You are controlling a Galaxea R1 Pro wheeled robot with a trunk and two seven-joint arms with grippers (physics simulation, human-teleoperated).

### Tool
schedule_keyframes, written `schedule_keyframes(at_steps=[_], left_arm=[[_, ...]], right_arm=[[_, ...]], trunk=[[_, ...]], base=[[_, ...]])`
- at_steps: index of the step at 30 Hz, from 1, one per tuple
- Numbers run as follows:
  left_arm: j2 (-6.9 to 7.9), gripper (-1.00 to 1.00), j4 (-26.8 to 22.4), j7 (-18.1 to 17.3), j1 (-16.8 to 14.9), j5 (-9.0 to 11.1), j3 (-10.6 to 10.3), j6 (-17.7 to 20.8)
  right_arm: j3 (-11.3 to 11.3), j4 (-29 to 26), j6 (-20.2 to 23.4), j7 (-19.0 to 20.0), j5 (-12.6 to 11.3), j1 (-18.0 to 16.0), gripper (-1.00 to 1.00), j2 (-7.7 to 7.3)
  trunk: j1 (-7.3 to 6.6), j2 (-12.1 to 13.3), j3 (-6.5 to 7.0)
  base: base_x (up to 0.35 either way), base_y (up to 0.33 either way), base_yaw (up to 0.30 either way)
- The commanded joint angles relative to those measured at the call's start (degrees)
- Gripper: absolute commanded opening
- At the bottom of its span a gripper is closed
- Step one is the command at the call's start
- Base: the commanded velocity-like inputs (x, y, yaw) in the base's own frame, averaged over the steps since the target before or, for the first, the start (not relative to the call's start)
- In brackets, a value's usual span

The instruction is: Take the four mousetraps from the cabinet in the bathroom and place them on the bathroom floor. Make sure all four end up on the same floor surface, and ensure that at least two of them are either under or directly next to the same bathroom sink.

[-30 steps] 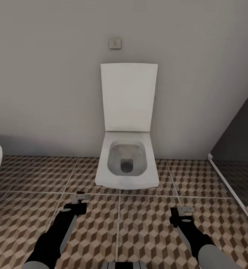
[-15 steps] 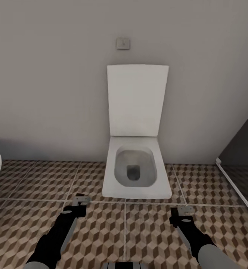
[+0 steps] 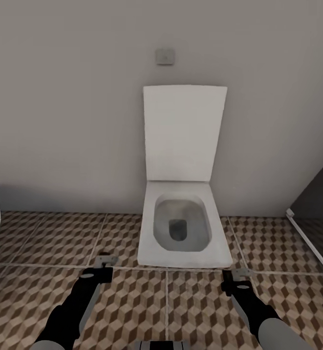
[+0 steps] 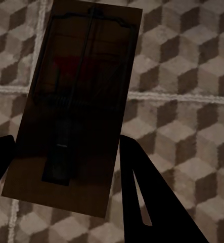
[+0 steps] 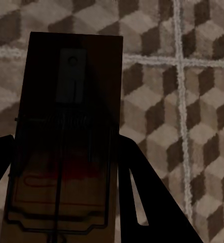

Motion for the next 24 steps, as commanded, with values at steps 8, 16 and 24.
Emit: schedule_keyframes(at_steps=[8,16,24], left_arm=[[-0.07,-1.0,0.0,0.3,0.0,-0.2,-0.1,0.4],[-0.02,-1.0,-0.1,0.3,0.0,-0.3,-0.1,0.4],[-0.01,-1.0,0.0,0.3,0.0,-0.2,-0.1,0.6]], right_arm=[[-0.3,-0.1,0.3,0.1,0.5,0.0,-1.0,-0.4],[-0.3,-0.1,0.3,0.1,0.5,0.0,-1.0,-0.46],[-0.3,-0.1,0.3,0.1,0.5,0.0,-1.0,-0.42]], trunk=[[-0.01,0.0,-0.05],[-0.01,0.0,-0.05],[-0.01,0.0,-0.05]], base=[[0.179,-0.091,0.0],[0.155,-0.093,0.0],[0.119,-0.01,0.0]])
